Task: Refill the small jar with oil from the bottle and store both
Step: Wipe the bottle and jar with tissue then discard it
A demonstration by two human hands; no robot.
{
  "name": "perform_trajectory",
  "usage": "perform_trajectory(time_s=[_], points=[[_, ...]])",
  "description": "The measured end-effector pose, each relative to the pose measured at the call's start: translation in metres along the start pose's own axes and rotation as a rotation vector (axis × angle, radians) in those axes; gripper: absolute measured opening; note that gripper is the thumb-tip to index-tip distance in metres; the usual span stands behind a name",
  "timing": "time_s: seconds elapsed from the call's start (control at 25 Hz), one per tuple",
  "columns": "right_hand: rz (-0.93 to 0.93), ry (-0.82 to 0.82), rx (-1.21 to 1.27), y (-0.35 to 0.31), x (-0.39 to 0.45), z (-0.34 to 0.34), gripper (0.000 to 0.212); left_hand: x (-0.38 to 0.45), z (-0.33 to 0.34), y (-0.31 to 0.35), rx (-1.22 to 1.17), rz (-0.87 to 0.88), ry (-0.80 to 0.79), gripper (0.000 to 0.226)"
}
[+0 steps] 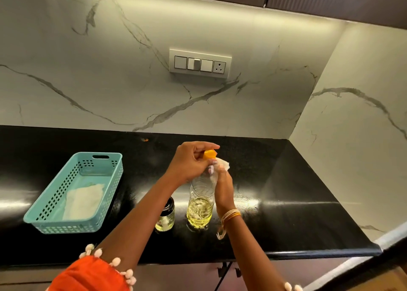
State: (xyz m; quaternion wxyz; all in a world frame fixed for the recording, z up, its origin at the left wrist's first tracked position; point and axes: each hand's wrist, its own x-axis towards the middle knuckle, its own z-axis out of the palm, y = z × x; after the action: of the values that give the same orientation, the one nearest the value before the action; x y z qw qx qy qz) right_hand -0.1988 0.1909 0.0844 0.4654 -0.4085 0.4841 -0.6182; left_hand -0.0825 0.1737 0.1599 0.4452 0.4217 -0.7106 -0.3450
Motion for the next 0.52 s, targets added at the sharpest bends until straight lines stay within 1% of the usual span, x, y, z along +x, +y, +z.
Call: perform_trajectory(time_s=[0.08, 0.2, 0.24, 0.32, 0.36, 0.44, 0.48, 0.52], points=[[0.041, 0.02, -0.019, 0.01, 0.003, -0.009, 0.039, 0.002, -0.005, 0.0, -0.08, 0.007, -0.114, 0.045], [0.137, 0.034, -0.083, 0.021, 0.008, -0.025, 0.03, 0.003, -0.013, -0.002, -0.147, 0.009, -0.222, 0.047], [0.16, 0.065, -0.107, 0.023, 0.011, -0.028, 0.029, 0.004, -0.015, -0.002, -0.12, 0.009, -0.252, 0.049], [0.151, 0.185, -0.152, 0.018, 0.018, -0.03, 0.027, 0.006, -0.016, -0.002, 0.002, 0.051, -0.275, 0.054], [0.117, 0.248, -0.167, 0.01, 0.022, -0.03, 0.023, 0.006, -0.015, -0.002, 0.061, 0.078, -0.246, 0.057], [0.0, 0.32, -0.146, -0.011, 0.026, -0.024, 0.015, 0.004, -0.008, -0.003, 0.141, 0.078, -0.081, 0.064], [-0.065, 0.312, -0.101, -0.022, 0.025, -0.021, 0.011, 0.003, -0.004, -0.004, 0.153, 0.055, 0.026, 0.065], [-0.112, 0.277, -0.06, -0.03, 0.022, -0.017, 0.008, 0.001, 0.0, -0.007, 0.145, 0.03, 0.119, 0.062]])
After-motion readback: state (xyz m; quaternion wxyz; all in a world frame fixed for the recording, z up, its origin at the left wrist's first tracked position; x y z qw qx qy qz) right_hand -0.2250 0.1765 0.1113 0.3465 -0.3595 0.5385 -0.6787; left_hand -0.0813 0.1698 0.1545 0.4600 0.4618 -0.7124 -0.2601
